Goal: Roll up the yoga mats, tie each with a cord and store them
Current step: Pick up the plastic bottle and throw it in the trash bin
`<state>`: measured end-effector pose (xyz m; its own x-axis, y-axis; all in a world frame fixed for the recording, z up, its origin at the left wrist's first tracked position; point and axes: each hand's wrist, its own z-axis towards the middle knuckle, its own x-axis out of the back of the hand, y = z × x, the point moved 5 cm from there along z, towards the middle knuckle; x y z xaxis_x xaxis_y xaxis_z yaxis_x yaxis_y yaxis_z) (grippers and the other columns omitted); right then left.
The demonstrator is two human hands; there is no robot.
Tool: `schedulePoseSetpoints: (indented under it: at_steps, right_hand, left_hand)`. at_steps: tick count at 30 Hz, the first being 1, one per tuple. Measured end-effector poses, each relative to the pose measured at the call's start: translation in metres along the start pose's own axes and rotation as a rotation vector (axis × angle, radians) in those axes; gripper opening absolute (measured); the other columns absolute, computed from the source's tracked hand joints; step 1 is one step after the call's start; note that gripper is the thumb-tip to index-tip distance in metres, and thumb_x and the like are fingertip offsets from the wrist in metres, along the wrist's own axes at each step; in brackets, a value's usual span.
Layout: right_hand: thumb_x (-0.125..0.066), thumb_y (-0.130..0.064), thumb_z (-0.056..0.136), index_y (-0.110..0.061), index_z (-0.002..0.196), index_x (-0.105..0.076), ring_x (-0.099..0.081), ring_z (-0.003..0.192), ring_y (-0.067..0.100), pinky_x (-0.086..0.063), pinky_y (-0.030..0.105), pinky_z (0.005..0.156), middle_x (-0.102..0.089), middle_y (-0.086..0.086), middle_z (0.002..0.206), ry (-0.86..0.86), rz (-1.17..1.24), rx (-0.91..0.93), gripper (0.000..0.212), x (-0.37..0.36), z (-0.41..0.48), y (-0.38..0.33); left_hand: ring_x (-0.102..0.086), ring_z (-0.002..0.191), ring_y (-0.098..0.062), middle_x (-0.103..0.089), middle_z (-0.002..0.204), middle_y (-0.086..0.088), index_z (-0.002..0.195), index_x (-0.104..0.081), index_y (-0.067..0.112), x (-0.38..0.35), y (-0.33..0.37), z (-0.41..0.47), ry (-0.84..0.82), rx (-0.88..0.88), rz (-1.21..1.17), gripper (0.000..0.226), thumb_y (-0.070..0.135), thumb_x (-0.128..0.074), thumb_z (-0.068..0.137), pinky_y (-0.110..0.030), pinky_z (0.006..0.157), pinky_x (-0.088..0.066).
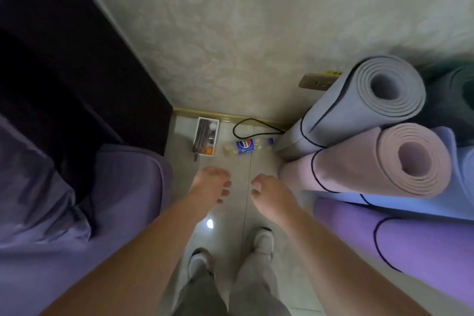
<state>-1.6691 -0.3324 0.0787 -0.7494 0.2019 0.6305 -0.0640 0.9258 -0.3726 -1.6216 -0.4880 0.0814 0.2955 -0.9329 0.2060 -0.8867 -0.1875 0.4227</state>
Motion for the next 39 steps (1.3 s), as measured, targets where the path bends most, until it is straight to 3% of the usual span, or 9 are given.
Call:
schedulePoseSetpoints:
  at_steps: [2,6,9,14,20,25,30,36,39]
  right_hand:
    - [-0.046,-0.026,0.097,-0.019,0.122,-0.058,-0.057,0.103,0.023,-0.037,0.025,0.073,-0.060,0.003,0.120,-0.017,-0.006,-0.019,0.029,-0.021,0.041,0.011]
    - [-0.049,-0.028,0.096,-0.019,0.126,-0.058,-0.059,0.112,0.022,-0.040,0.026,0.075,-0.061,0.002,0.122,-0.026,-0.033,-0.044,0.032,-0.059,0.129,0.052]
    - [-0.052,-0.028,0.096,-0.019,0.130,-0.056,-0.057,0.116,0.023,-0.043,0.025,0.081,-0.058,0.004,0.125,-0.004,-0.064,-0.041,0.035,-0.084,0.197,0.087]
    - [-0.056,-0.019,0.094,-0.015,0.134,-0.052,-0.054,0.117,0.028,-0.047,0.034,0.094,-0.052,0.010,0.131,0.090,-0.118,0.039,0.041,-0.104,0.304,0.119]
    - [-0.055,-0.011,0.090,-0.010,0.117,-0.060,-0.057,0.108,0.031,-0.046,0.032,0.091,-0.055,0.015,0.125,0.158,-0.102,0.029,0.028,-0.109,0.383,0.143]
    - [-0.061,-0.020,0.093,-0.008,0.127,-0.058,-0.054,0.120,0.030,-0.039,0.027,0.096,-0.057,0.017,0.130,0.139,0.096,-0.052,0.036,-0.093,0.360,0.155]
    - [-0.068,-0.042,0.089,-0.007,0.131,-0.056,-0.059,0.114,0.027,-0.044,0.031,0.093,-0.063,0.010,0.124,0.146,0.559,-0.179,0.056,-0.057,0.260,0.118]
    - [-0.073,-0.074,0.052,-0.015,0.124,-0.056,-0.068,0.099,0.019,-0.052,0.036,0.080,-0.069,-0.001,0.107,0.159,0.894,-0.133,0.095,0.033,0.093,0.033]
    - [-0.080,-0.062,0.061,-0.011,0.120,-0.059,-0.071,0.093,0.019,-0.053,0.030,0.070,-0.072,0.006,0.106,0.173,0.994,-0.104,0.081,0.089,-0.009,-0.005]
  left_hand:
    - [-0.058,0.073,-0.023,-0.064,0.092,-0.011,0.093,-0.063,0.010,-0.006,0.005,0.042,0.022,-0.040,0.071,0.009,0.010,-0.055,0.097,-0.031,0.063,-0.047]
    - [-0.064,0.097,-0.029,-0.066,0.113,-0.011,0.107,-0.066,0.017,-0.028,0.005,0.150,0.079,-0.291,0.395,0.016,0.018,-0.061,0.092,-0.040,0.089,-0.055]
    - [-0.060,0.104,-0.022,-0.062,0.122,-0.010,0.125,-0.060,0.016,-0.059,0.005,0.230,0.126,-0.463,0.624,0.032,0.015,-0.064,0.093,-0.026,0.087,-0.046]
    - [-0.049,0.123,-0.029,-0.049,0.136,-0.011,0.147,-0.038,0.020,-0.107,0.004,0.342,0.164,-0.702,1.150,0.062,0.029,-0.063,0.091,-0.040,0.098,-0.045]
    - [-0.050,0.123,-0.030,-0.044,0.142,-0.009,0.151,-0.025,0.019,-0.144,-0.007,0.423,0.191,-0.787,1.447,0.078,0.045,-0.063,0.088,-0.041,0.096,-0.041]
    - [-0.060,0.112,-0.026,-0.059,0.121,-0.003,0.136,-0.044,0.020,-0.124,-0.007,0.411,0.016,-0.591,0.894,0.066,0.039,-0.075,0.081,-0.034,0.088,-0.046]
    - [-0.067,0.091,-0.017,-0.067,0.097,0.003,0.117,-0.057,0.016,-0.086,-0.011,0.287,-0.133,-0.351,0.274,0.051,0.019,-0.086,0.075,-0.032,0.085,-0.052]
    - [-0.062,0.079,-0.011,-0.068,0.098,0.002,0.120,-0.062,0.020,-0.052,0.013,0.067,-0.173,-0.318,0.123,0.053,0.019,-0.088,0.073,-0.022,0.069,-0.047]
    - [-0.063,0.079,-0.013,-0.070,0.103,-0.003,0.121,-0.063,0.019,-0.036,0.029,-0.048,-0.197,-0.314,0.108,0.059,0.025,-0.089,0.069,-0.022,0.069,-0.048]
